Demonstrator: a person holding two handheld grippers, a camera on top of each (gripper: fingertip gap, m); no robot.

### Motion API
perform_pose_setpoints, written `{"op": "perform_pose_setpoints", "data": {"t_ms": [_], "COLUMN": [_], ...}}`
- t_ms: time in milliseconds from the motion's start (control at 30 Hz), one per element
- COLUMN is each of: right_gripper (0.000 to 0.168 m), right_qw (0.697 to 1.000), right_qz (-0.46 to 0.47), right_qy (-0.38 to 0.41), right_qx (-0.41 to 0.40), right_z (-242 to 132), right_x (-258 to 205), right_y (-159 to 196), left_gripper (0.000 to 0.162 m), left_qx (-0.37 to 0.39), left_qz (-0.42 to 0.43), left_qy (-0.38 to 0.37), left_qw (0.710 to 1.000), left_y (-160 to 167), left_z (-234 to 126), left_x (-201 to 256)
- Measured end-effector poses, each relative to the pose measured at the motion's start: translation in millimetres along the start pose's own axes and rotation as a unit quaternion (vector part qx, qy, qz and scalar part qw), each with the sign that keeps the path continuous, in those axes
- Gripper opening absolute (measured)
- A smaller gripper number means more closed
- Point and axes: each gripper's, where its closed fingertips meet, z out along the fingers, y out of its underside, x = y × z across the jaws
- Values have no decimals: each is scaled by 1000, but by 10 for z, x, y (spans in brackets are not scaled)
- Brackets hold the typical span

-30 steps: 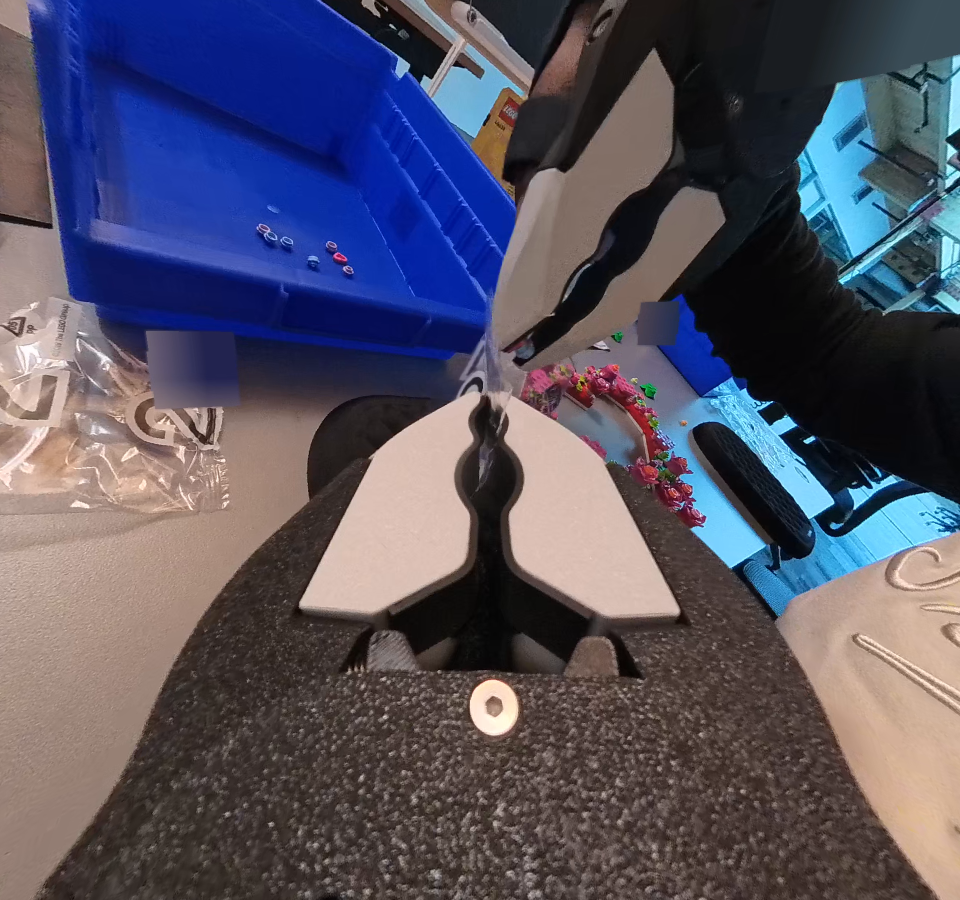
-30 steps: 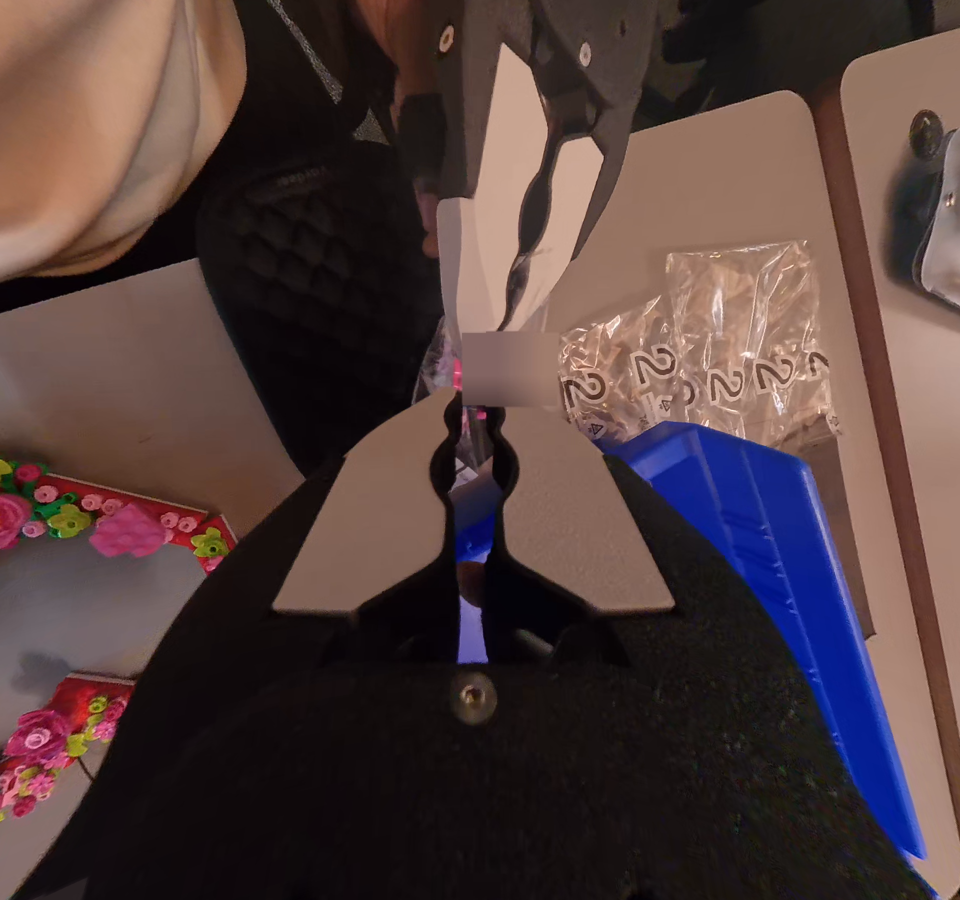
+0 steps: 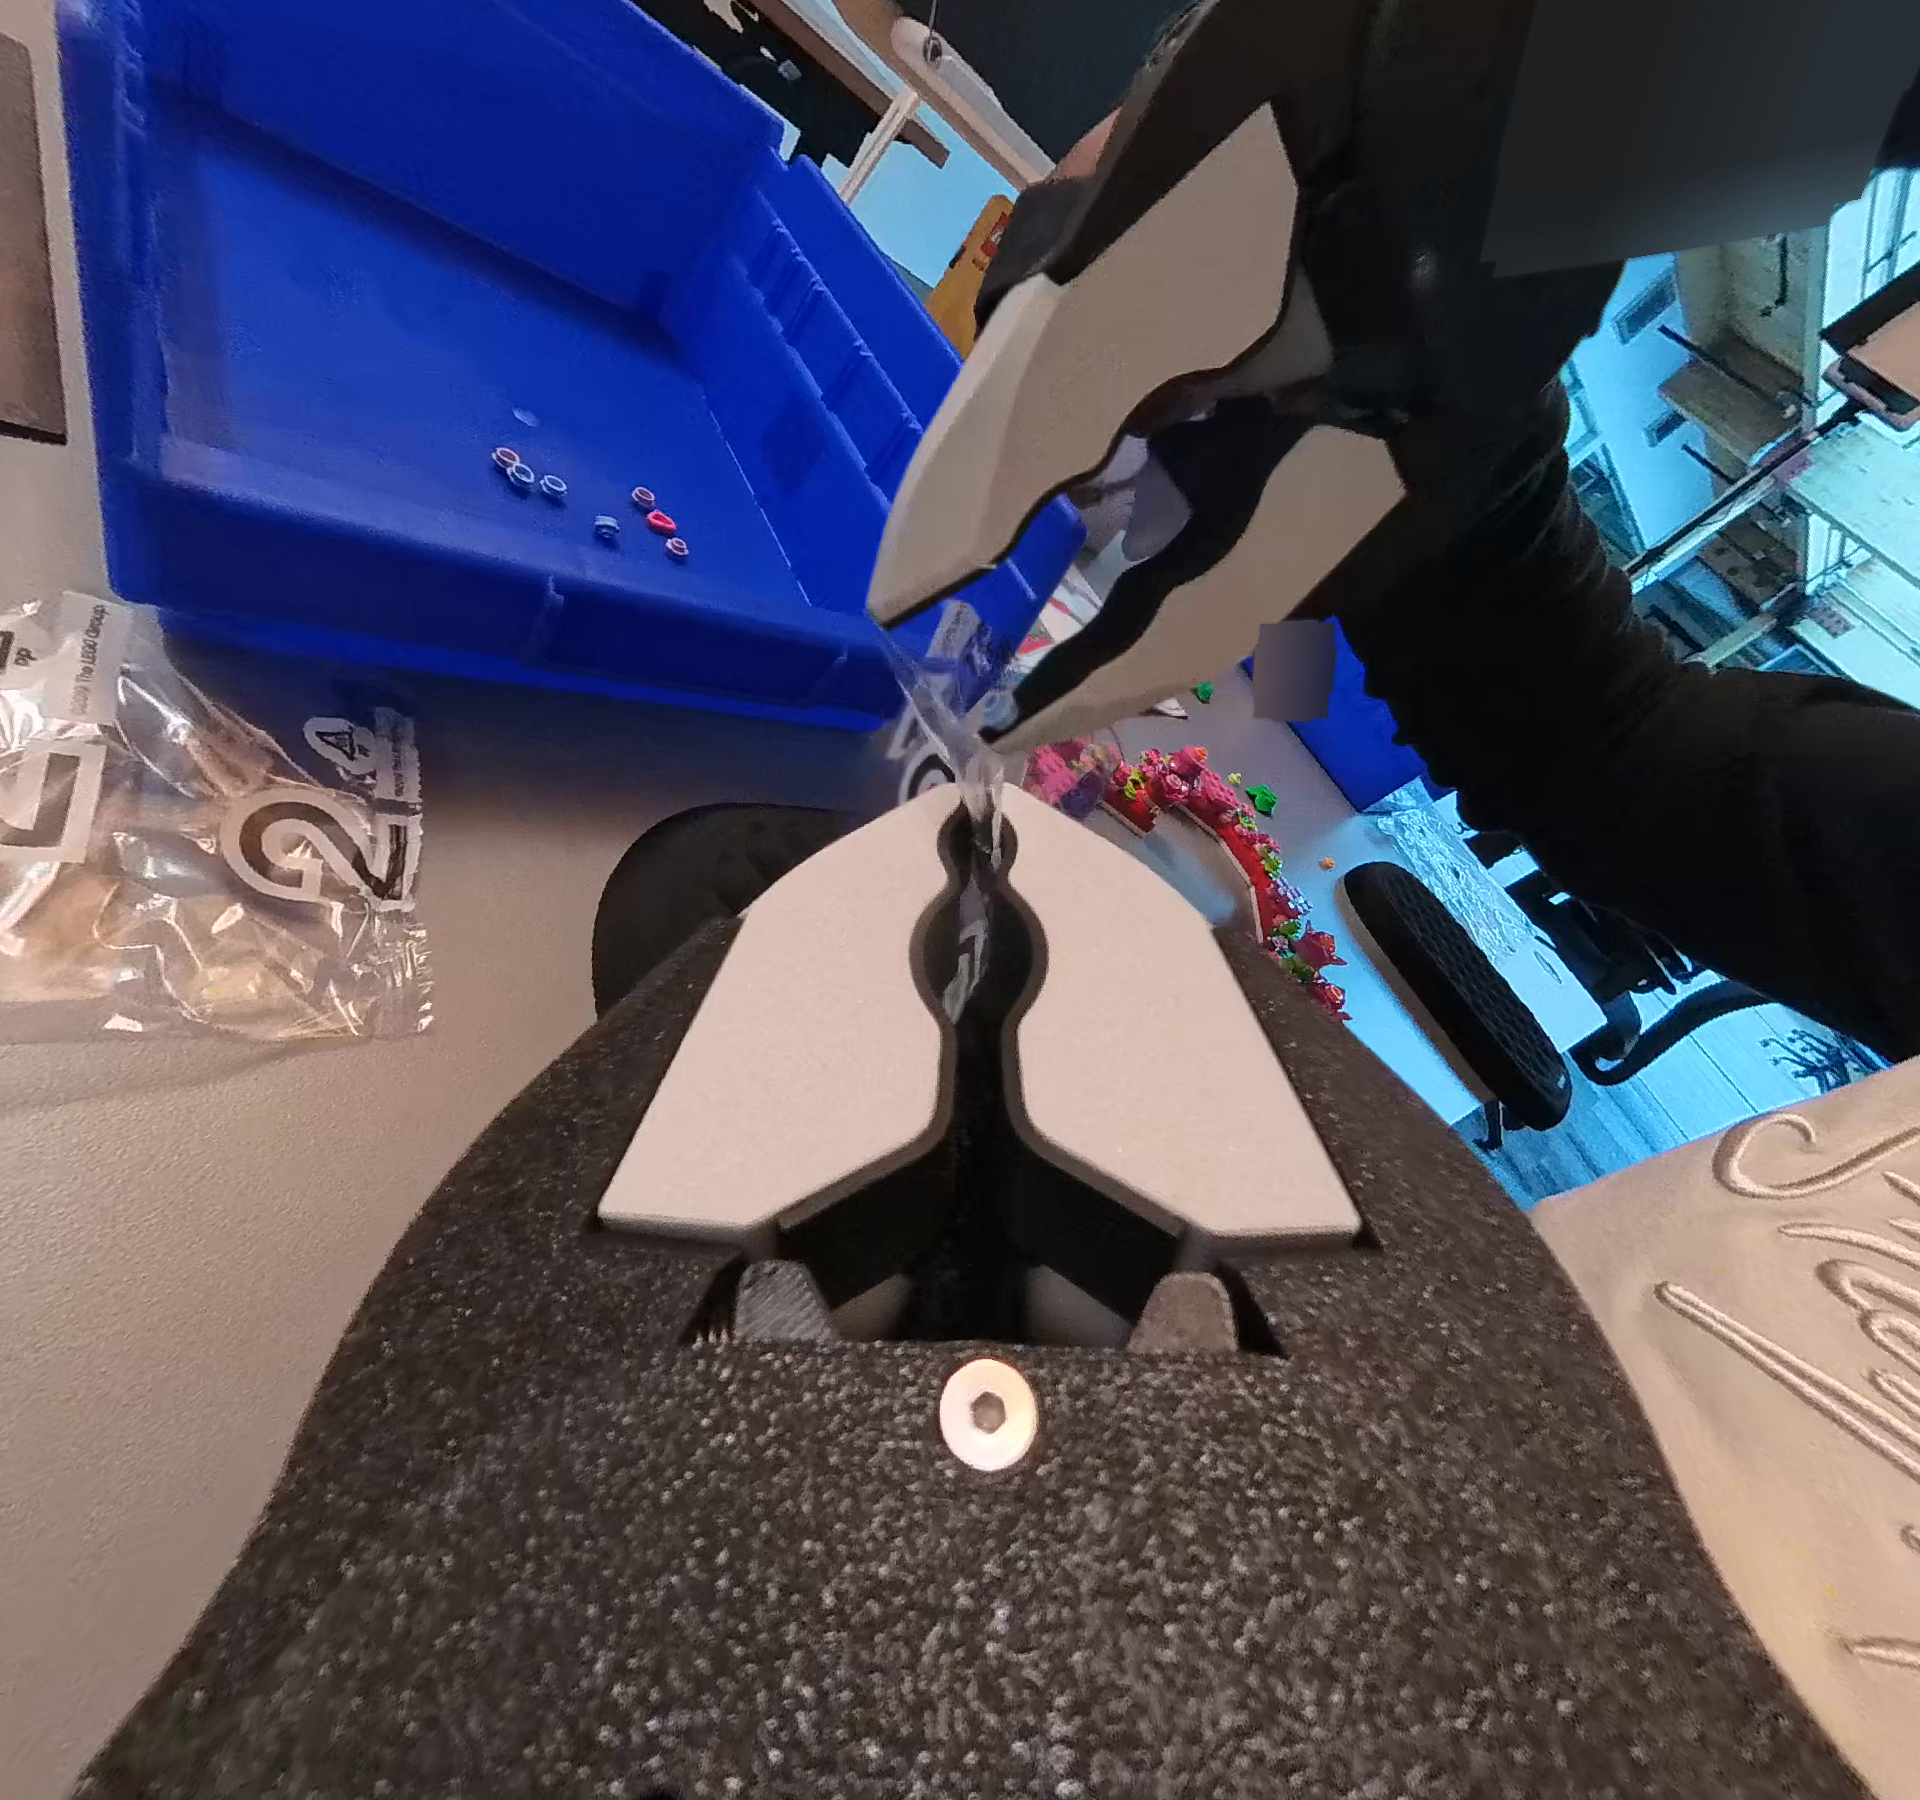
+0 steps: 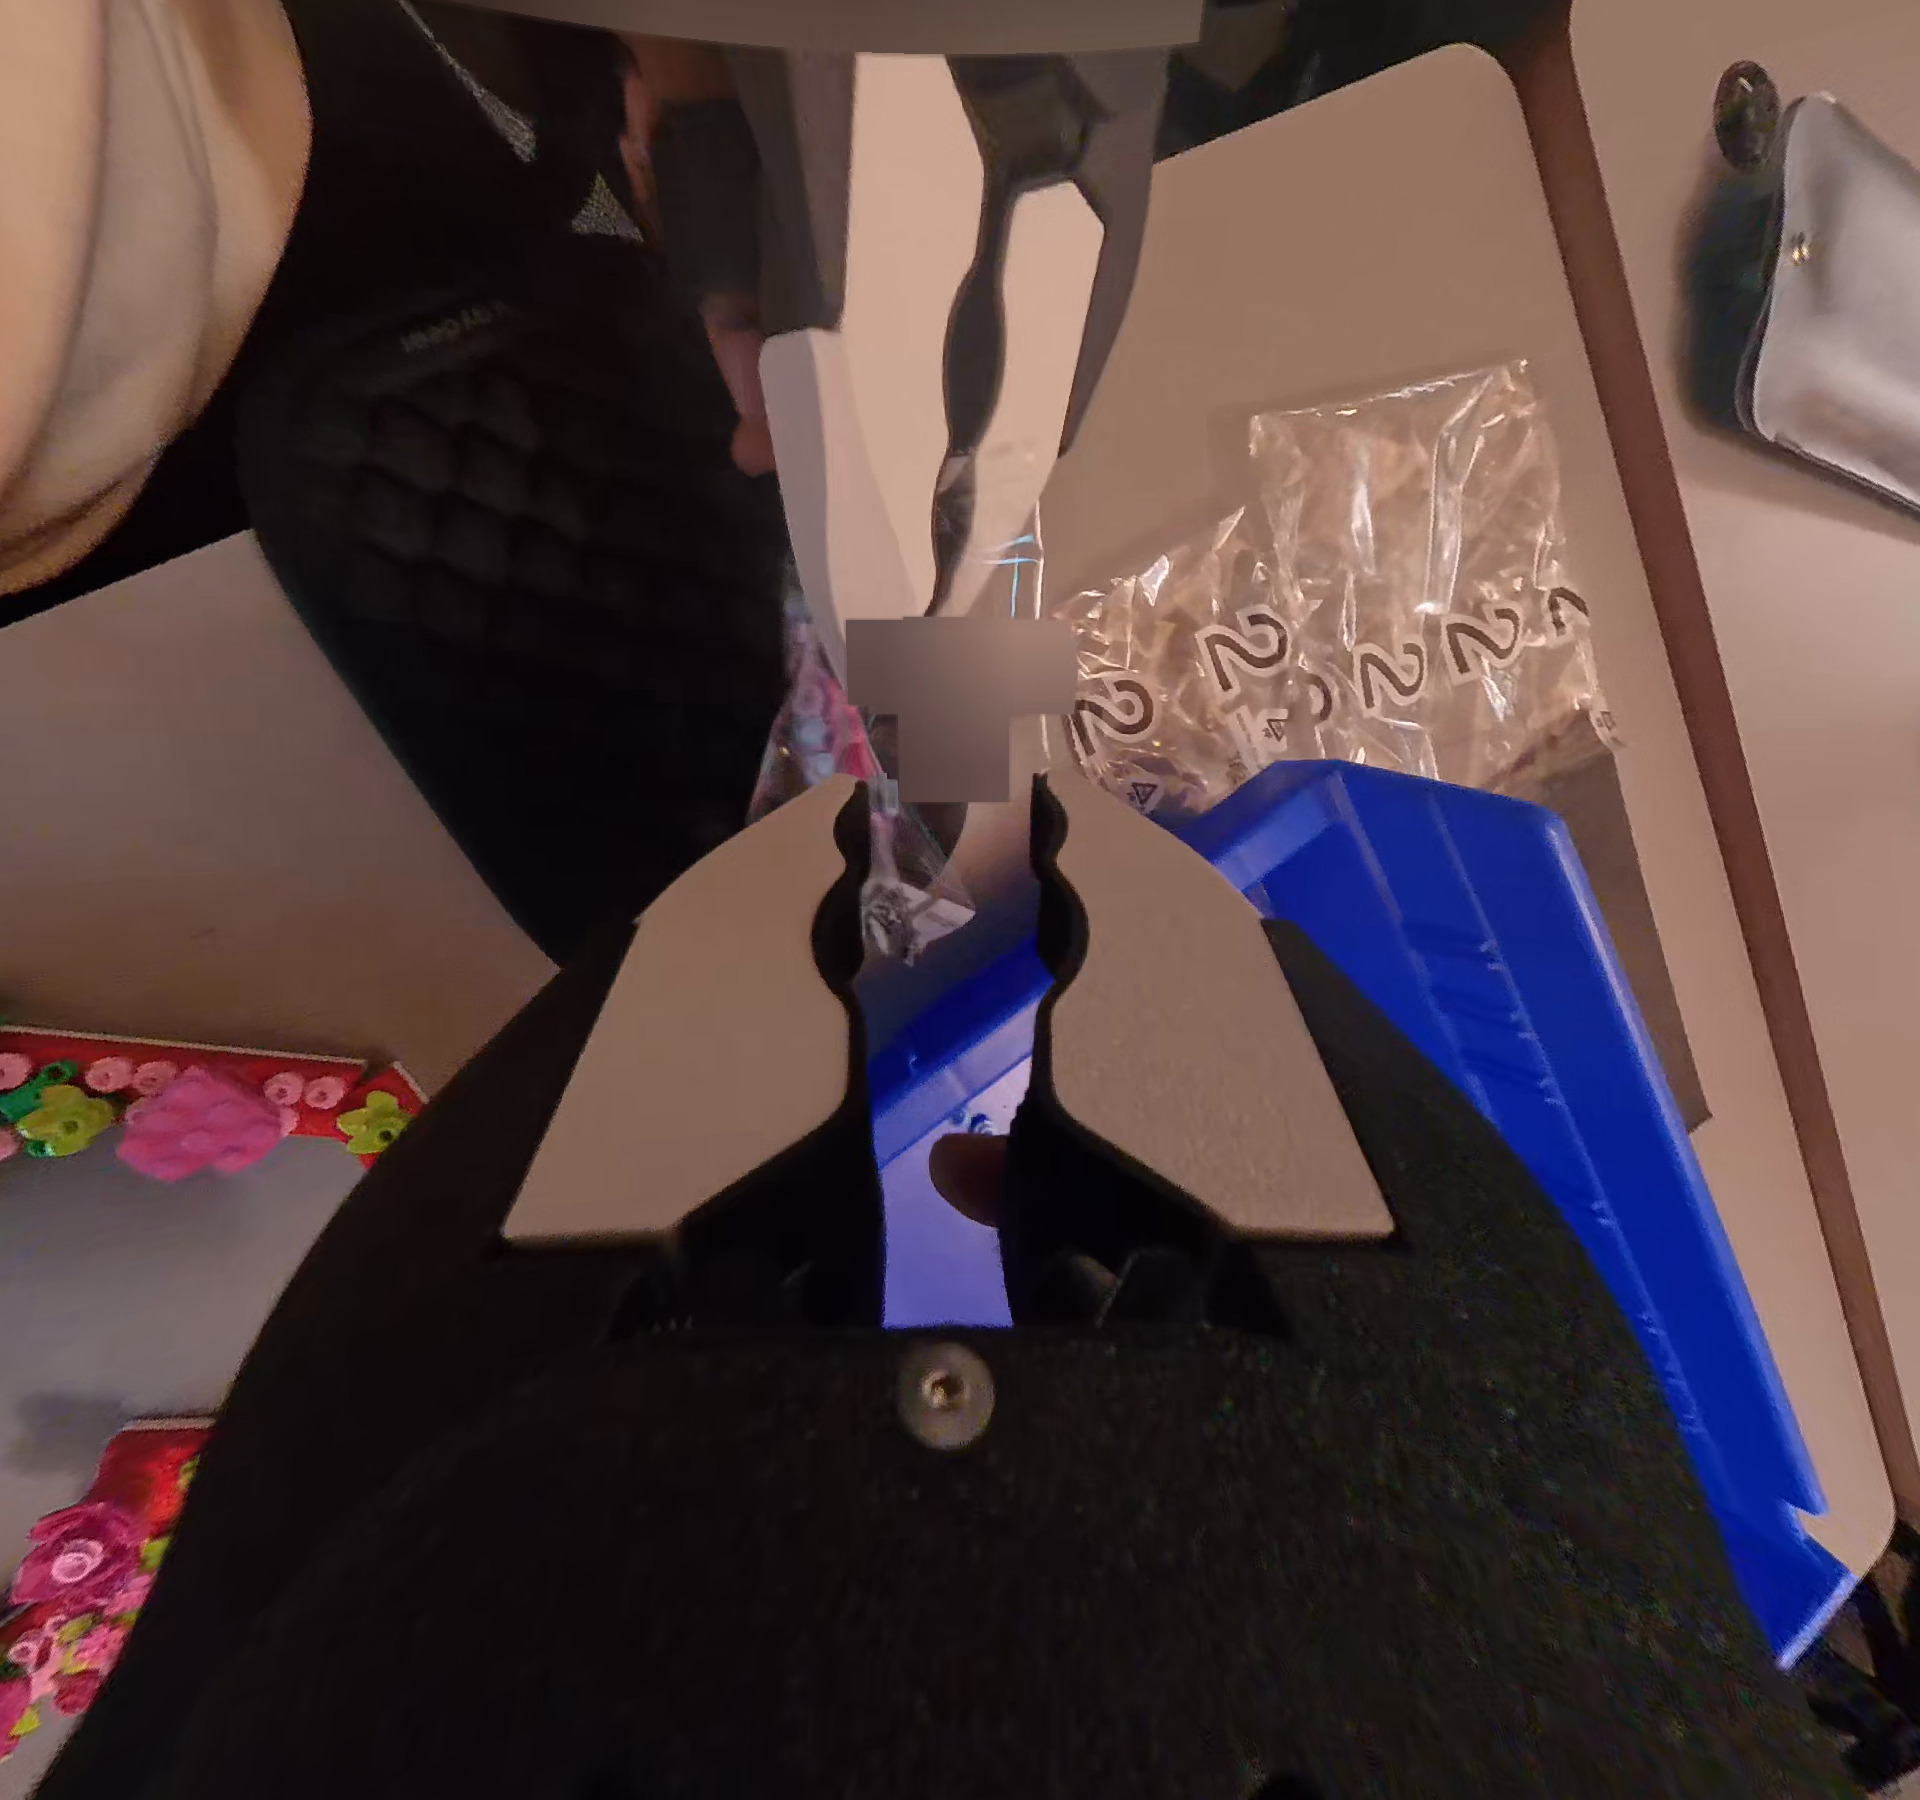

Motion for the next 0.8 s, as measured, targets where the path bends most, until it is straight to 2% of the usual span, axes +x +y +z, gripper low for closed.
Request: {"op": "perform_pose_setpoints", "data": {"t_ms": [100,200,233,400,533,700,800], "right_gripper": [35,71,75,76,77,88,95], "right_qw": [1000,998,998,996,987,966,958], "right_qz": [10,52,62,87,157,241,268], "right_qy": [6,11,11,6,-25,-93,-101], "right_qx": [0,-23,-23,-35,-20,18,-11], "right_z": [-6,23,30,52,10,39,72], "right_x": [28,95,116,190,215,146,171], "right_y": [17,79,84,145,215,175,303], "left_gripper": [0,0,0,0,0,0,0], "left_qx": [6,16,14,1,2,2,-3], "left_qz": [0,13,19,17,17,18,20], "left_qy": [6,19,20,27,24,31,33], "left_qw": [1000,1000,1000,999,1000,999,999], "left_y": [-17,-45,-36,12,6,12,30], "left_z": [-7,-5,3,17,-12,-9,-3], "left_x": [13,80,92,115,91,117,124]}}
